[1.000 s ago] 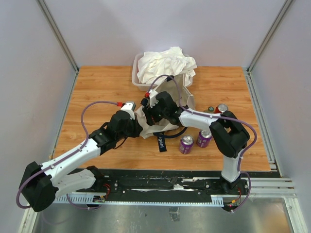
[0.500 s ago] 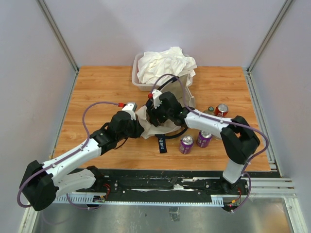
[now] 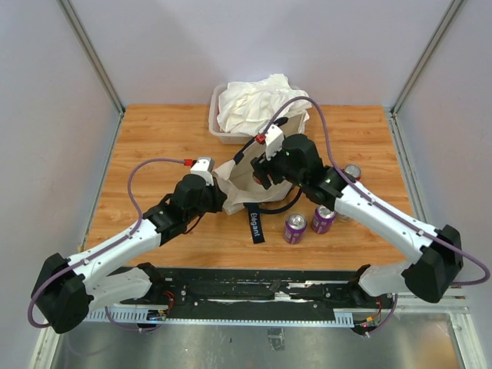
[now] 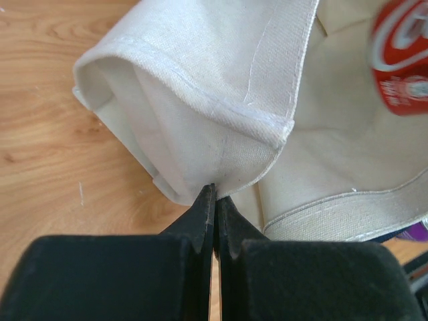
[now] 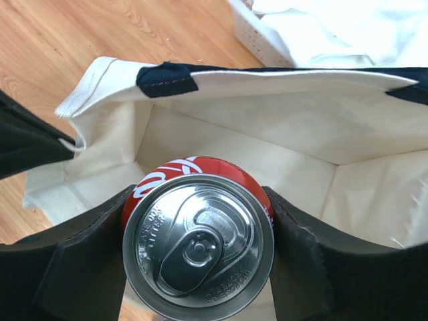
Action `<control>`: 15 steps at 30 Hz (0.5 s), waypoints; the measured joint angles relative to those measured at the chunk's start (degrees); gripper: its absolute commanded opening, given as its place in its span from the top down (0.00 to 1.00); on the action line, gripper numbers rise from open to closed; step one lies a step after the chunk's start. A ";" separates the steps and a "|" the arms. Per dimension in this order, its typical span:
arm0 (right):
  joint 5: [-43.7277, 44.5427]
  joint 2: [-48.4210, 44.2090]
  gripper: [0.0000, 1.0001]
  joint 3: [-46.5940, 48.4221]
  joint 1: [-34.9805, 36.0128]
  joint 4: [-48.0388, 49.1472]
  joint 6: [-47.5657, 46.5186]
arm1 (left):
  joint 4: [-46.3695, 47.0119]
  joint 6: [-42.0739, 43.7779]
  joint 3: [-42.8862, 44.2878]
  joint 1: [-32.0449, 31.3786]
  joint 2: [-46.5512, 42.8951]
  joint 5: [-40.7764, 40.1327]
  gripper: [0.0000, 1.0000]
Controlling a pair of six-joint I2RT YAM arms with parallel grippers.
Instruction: Take the beverage out of the canvas bag
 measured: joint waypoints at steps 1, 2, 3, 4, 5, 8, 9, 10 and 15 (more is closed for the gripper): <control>0.55 -1.18 0.99 0.07 0.02 -0.63 -0.26 | 0.98 0.59 0.00 0.00 0.22 -1.25 0.99; 1.20 -2.60 0.99 0.09 0.02 -1.40 -0.57 | 1.66 0.94 0.00 0.00 0.44 -2.19 1.00; 1.77 -3.67 0.99 0.09 0.02 -2.03 -0.76 | 2.47 1.40 0.02 -0.02 0.72 -3.21 1.00; 2.56 -4.81 0.99 0.09 0.02 -2.69 -1.14 | 3.34 2.08 0.02 -0.04 1.09 -4.76 0.99; 3.21 -5.73 0.99 0.09 0.02 -3.19 -1.40 | 4.09 2.58 0.02 -0.04 1.36 -6.03 0.99; 5.95 -8.85 0.99 0.09 0.02 -5.42 -2.27 | 6.23 4.28 0.24 0.39 1.60 -10.32 1.00; 6.58 -9.62 0.99 0.09 0.02 -5.86 -2.45 | 7.17 4.70 0.39 0.87 1.60 -11.41 1.00; 7.08 -10.36 0.99 0.09 0.02 -6.25 -2.62 | 7.91 5.01 0.52 1.57 1.60 -12.17 1.00; 8.35 -14.12 0.99 0.31 0.02 -9.18 -2.84 | 11.89 5.70 1.01 7.34 1.60 -16.65 1.00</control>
